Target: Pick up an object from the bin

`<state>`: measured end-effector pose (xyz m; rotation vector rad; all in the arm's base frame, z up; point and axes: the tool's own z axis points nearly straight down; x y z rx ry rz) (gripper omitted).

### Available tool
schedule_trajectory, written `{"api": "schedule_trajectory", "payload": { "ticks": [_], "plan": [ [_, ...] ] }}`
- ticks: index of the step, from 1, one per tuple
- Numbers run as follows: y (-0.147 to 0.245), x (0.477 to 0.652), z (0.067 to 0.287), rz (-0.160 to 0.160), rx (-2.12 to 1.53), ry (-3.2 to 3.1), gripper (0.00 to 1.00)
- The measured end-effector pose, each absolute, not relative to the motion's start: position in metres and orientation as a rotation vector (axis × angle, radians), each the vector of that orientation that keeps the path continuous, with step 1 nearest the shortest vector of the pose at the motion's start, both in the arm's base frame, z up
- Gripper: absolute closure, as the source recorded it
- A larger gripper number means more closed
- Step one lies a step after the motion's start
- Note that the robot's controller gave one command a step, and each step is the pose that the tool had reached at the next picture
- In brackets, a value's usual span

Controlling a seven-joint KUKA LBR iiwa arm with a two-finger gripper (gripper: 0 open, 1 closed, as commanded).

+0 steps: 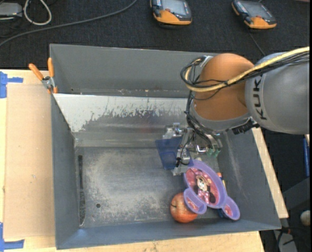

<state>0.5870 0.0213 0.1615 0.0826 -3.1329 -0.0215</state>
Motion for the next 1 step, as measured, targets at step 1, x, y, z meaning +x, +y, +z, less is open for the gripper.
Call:
{"api": "schedule_trajectory", "payload": {
  "ticks": [1],
  "plan": [
    [-0.0004, 0.6136, 0.126, -0.016, 0.067, -3.135, 1.0]
  ]
}}
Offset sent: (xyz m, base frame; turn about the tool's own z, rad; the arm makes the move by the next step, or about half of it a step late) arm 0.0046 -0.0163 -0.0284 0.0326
